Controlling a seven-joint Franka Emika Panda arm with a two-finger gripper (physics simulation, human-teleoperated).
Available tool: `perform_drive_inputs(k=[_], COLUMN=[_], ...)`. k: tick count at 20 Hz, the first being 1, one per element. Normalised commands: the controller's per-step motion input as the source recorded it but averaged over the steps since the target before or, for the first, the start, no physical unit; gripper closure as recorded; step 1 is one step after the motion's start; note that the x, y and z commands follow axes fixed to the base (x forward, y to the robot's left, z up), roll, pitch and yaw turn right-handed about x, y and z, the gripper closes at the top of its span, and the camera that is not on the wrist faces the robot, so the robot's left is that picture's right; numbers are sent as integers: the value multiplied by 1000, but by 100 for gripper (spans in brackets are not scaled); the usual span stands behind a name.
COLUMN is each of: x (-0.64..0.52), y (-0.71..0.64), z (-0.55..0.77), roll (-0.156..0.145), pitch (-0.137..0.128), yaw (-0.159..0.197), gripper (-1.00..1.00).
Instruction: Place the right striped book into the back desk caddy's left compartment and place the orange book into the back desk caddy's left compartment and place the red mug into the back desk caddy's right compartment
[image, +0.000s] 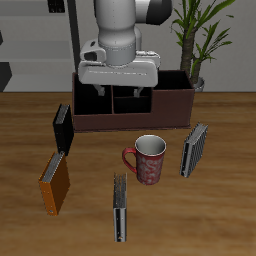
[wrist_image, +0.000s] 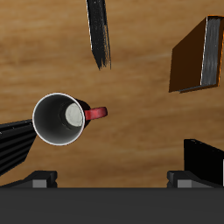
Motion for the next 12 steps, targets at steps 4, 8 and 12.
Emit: perform_drive_inputs(k=[4,8,12], x=[258,364,345], y=[-311,-209,-7], z=[149,115,89], roll=[21,14,-91], pitch=[-27,-33,-3], yaw=[-45,51,10], gripper=[-100,-100,-100])
